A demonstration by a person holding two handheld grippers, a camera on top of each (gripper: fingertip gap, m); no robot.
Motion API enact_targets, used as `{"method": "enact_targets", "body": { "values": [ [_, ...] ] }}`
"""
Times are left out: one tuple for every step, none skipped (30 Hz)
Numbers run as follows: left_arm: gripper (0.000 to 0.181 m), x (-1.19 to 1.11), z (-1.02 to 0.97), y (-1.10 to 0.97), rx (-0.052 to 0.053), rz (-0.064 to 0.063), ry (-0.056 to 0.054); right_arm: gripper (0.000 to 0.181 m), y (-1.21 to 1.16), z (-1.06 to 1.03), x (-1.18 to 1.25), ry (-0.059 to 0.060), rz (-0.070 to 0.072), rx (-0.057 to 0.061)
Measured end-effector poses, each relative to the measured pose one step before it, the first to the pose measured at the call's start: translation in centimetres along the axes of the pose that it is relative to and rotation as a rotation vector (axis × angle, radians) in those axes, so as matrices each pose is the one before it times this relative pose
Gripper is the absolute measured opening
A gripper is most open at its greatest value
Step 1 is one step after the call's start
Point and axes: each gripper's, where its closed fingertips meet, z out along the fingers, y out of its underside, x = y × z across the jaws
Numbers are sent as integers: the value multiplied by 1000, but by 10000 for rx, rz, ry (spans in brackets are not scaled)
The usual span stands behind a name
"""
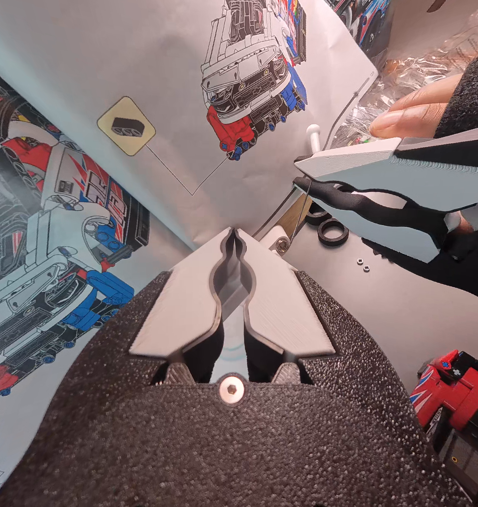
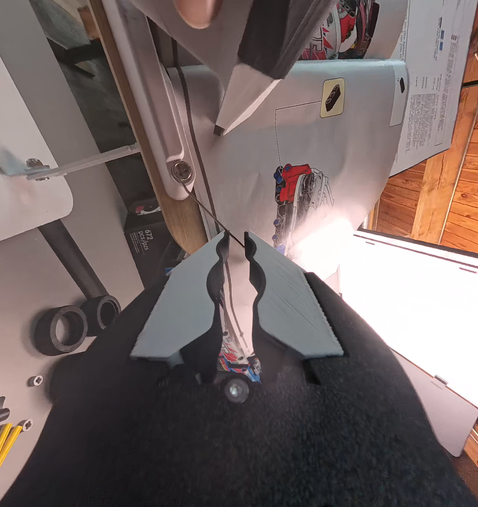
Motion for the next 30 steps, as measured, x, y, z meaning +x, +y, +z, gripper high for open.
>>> {"method": "enact_targets", "body": {
  "values": [
    [0, 4, 34, 12, -13, -19, 16, 11, 18, -35, 50, 1, 162, 7],
    [0, 7, 14, 6, 3, -5, 8, 14, 19, -116, 178, 33, 189, 7],
    [0, 4, -1, -12, 19, -5, -6, 19, 47, -151, 216, 2, 169, -8],
    [0, -22, 10, -19, 22, -6, -23, 25, -18, -191, 18, -164, 180, 41],
    [0, -5, 19, -7, 14, -4, -18, 29, -25, -237, -96, -207, 173, 22],
    [0, 0, 5, -9, 7, -11, -6, 30, -56, -320, 32, -68, 79, 48],
    [0, 24, -16, -13, 16, -15, 3, 30, -115, -421, 78, -11, 80, 76],
    [0, 40, -44, -27, 44, -25, 13, 30, -62, -465, 33, -56, 242, 45],
    [0, 48, -61, -52, 74, -34, 13, 30, 9, -493, 40, -76, 386, 12],
    [0, 72, -92, -65, 99, -41, 30, 31, 47, -536, 81, -62, 452, 0],
    [0, 149, -135, -141, 165, -36, 72, 31, 88, -581, 85, -64, 502, -11],
    [0, 221, -225, -320, 298, -38, 113, 31, 46, -612, 55, -81, 585, 20],
    [0, 250, -323, -431, 383, -82, 121, 31, 57, -624, 26, -104, 667, 17],
    [0, 227, -446, -523, 435, -157, 96, 31, 97, -617, -13, -121, 748, 3],
    [0, 215, -526, -590, 469, -250, 98, 32, 34, -597, -42, -148, 822, 60],
    [1, 305, -606, -647, 493, -311, 144, 32, -37, -554, -28, -131, 829, 102],
    [4, 298, -679, -649, 499, -319, 121, 33, -57, -467, 51, -73, 736, 127],
    [7, 236, -757, -578, 443, -313, 52, 34, -58, -354, 124, -5, 609, 138],
    [9, 219, -848, -559, 433, -312, 39, 35, -28, -248, 261, 79, 523, 131],
    [12, 252, -921, -551, 429, -315, 49, 35, 37, -133, 252, 64, 491, 91],
    [16, 213, -973, -484, 354, -305, 27, 37, 44, -26, 242, 36, 482, 77],
    [19, 170, -1066, -420, 300, -282, 9, 37, 18, 31, 269, 29, 483, 74],
    [22, 143, -1149, -331, 251, -239, 0, 38, -14, 60, 263, 19, 477, 62],
    [26, 113, -1236, -201, 183, -200, -15, 38, -132, 76, 213, -10, 441, 86],
    [29, 71, -1333, -95, 137, -150, -29, 39, -167, 101, 160, -35, 383, 89],
    [31, 26, -1405, 38, 90, -99, -57, 40, -176, 125, 98, -55, 299, 60],
    [34, 15, -1464, 165, 38, -63, -76, 40, -149, 150, 50, -69, 218, 36],
    [36, -8, -1490, 306, -15, -26, -83, 40, -153, 165, 82, -29, 157, 33],
    [37, -41, -1494, 380, -37, 13, -112, 41, -173, 168, 86, -8, 137, 53],
    [39, -67, -1484, 434, -50, 47, -127, 41, -186, 195, 7, -46, 161, 61]
  ]
}}
